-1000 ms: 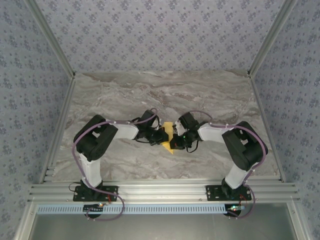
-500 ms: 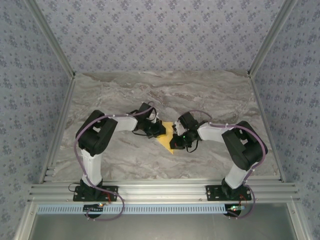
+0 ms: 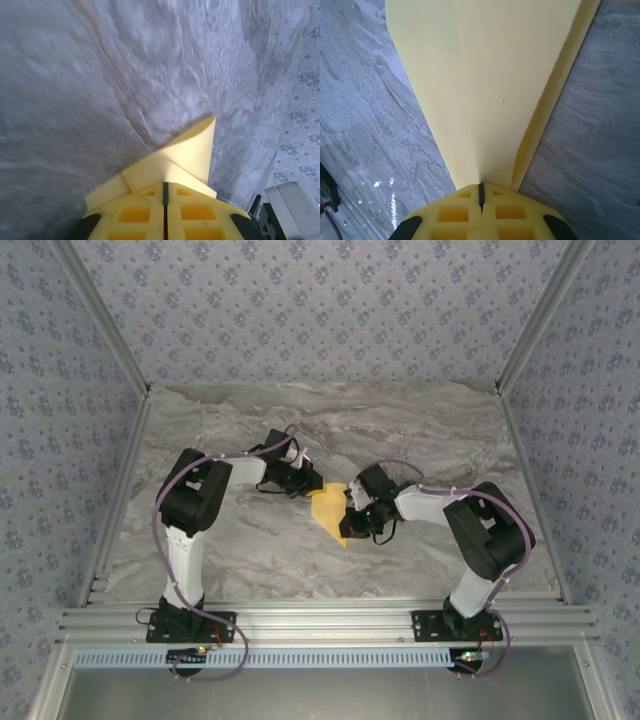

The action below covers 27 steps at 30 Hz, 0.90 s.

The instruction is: Fold a paper plane with a square sheet of paper (fold left side to right side)

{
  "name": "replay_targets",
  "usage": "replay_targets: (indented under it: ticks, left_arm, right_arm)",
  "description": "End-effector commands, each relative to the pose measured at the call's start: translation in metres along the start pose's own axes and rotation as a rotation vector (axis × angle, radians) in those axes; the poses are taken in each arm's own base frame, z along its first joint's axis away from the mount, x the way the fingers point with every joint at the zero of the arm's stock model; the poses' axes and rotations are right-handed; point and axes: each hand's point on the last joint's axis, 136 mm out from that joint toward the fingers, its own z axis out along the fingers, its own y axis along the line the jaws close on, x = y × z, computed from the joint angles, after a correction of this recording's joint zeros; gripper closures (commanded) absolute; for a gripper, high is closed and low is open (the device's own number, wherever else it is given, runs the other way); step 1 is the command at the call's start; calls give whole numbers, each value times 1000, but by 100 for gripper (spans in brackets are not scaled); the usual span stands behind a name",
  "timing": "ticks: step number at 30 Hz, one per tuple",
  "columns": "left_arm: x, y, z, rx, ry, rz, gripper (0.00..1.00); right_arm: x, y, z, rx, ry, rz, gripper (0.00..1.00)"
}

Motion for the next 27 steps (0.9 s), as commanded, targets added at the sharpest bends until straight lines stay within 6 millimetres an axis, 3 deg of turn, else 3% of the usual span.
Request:
replay_targets:
  ticks: [1,7,11,15,19,22,25,27]
  left_arm:
    - [-48,39,-19,-113,-139,33,92]
    - [-66,20,-43,-88,-167,60,90]
    - [-66,-8,-66,-60,-210,102,86]
    - [-53,-33,-89,-4,-270,105,76]
    - [-24,-48,-87,27,-264,100,66]
    - [-5,-58,-75,50,-244,96,65]
    - [11,-69,-57,75,-207,92,65]
    - [19,-69,-47,47,-189,92,64]
  right_arm:
    - [57,-67,7,267,164,113,100]
    - [48,-55,7,217,134,95,100]
    - [24,-25,4,93,42,58,100]
    - [-5,5,-12,-20,-91,-2,85]
    - [-28,20,-35,-81,-225,-27,66]
    - [-38,21,-48,-98,-283,-36,59]
    - [-43,16,-54,-91,-292,-18,55]
    - [-43,4,-57,-54,-295,20,47]
